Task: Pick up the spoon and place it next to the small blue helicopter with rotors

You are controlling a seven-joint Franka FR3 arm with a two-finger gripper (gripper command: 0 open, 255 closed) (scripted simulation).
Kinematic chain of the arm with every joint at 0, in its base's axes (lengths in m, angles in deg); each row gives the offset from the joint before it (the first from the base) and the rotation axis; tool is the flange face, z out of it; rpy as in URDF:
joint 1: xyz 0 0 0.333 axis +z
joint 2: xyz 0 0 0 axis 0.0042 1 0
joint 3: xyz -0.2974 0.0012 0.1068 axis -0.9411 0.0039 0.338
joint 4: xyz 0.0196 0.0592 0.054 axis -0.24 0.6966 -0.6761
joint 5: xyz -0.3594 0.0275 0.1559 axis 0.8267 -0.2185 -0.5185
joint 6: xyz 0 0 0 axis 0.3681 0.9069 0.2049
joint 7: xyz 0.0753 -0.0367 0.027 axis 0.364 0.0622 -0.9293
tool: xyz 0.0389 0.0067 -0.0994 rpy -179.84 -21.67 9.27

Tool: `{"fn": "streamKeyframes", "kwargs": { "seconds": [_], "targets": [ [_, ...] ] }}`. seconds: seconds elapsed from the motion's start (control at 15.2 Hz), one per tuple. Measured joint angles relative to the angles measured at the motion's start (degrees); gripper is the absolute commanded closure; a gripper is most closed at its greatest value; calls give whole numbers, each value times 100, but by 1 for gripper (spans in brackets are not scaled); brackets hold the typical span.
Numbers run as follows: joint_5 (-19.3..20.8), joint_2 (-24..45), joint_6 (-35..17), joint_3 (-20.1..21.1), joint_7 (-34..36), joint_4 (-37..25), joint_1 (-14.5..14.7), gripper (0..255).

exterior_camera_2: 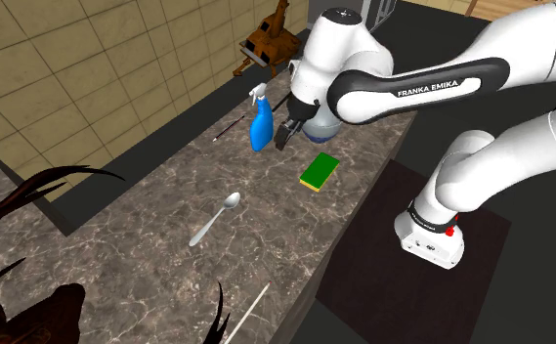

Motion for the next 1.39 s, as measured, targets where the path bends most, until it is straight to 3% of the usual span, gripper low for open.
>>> {"fn": "streamKeyframes", "kwargs": {
  "seconds": [0.26,0.59,0.86,0.99,1.39],
  "targets": [
    [122,659,-616,531,506,-126,-29,0],
    [659,1630,-1329,1212,1312,-421,-214,0],
    [1550,2516,-1811,1707,2237,-721,-395,0],
    [2209,3038,-1933,1865,2839,-985,-413,0],
    [3197,3759,-2196,1785,3639,-1215,-269,0]
  ]
}}
